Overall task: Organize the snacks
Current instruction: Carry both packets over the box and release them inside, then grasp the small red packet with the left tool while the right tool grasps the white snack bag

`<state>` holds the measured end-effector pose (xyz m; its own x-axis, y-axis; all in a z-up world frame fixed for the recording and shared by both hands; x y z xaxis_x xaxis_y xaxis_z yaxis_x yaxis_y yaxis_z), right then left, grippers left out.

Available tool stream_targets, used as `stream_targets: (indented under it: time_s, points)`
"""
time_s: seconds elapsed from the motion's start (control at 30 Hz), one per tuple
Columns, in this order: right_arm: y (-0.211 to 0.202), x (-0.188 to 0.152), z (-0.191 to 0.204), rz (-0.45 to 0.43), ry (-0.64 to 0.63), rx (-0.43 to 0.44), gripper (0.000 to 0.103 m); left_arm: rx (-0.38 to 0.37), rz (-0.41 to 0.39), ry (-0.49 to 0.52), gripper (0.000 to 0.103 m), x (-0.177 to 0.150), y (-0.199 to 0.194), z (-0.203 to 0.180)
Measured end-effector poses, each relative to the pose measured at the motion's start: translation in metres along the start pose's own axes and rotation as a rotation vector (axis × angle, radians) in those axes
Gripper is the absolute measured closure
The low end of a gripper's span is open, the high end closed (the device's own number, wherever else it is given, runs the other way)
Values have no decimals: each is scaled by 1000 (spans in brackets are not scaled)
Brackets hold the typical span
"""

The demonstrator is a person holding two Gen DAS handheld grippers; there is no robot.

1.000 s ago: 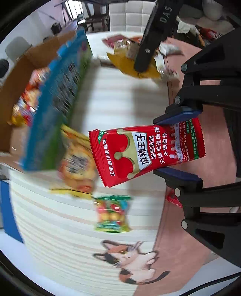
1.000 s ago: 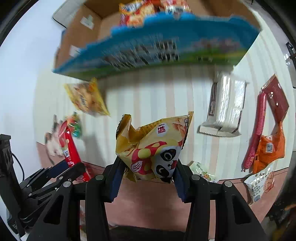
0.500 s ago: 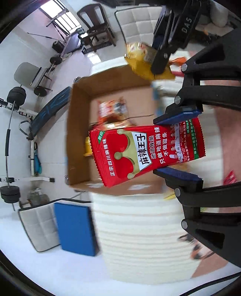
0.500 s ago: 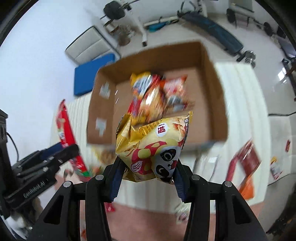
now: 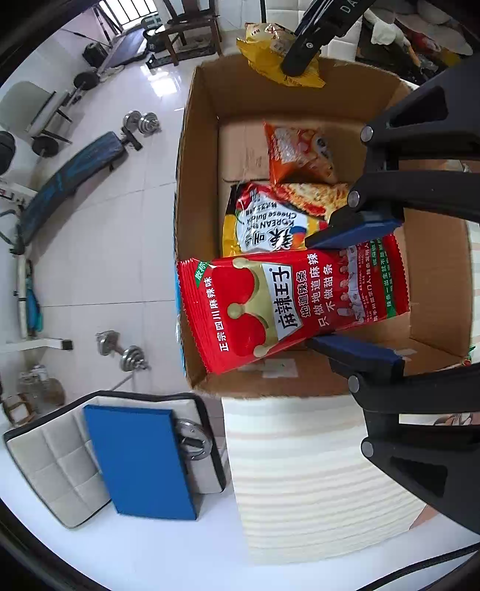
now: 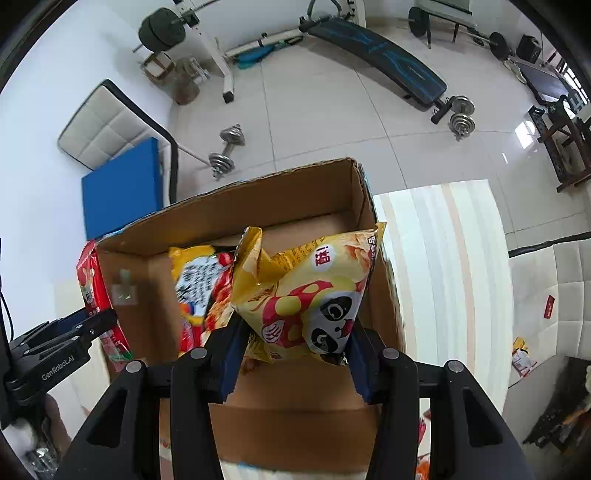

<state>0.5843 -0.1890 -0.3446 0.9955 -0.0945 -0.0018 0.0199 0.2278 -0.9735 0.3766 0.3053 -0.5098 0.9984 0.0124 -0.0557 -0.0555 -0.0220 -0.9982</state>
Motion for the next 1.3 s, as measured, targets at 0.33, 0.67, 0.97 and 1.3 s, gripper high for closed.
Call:
stream_targets:
  time_s: [0.33,0.67,0.97,1.3]
  points:
    - [17,15,2,15,-13,-36,20,-11,41,-35,41,20,22,-1]
    - [-16,-12,20,-38,-77,-20,8,-49,-72,-2,14,7,-21,-12]
    - [-41,-107,32,-53,-161,18,8,-44,-243,-1,14,-64,-71,-12]
    - [5,-264,-9,93,-75,83,8,1,-122,-63,14,-239,-5,16]
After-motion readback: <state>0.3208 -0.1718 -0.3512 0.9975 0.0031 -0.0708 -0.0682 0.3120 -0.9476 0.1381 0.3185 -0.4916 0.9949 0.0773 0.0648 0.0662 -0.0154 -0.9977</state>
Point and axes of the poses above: each gripper's, at about its wrist camera, not at the fingertips, and y roughly the way its jaws point, z to its left, x to its top, the point moved 8 cm from there along y, roughly the way its jaws point, and after that the axes turned 5 degrees about z, right-handed, at the moved point
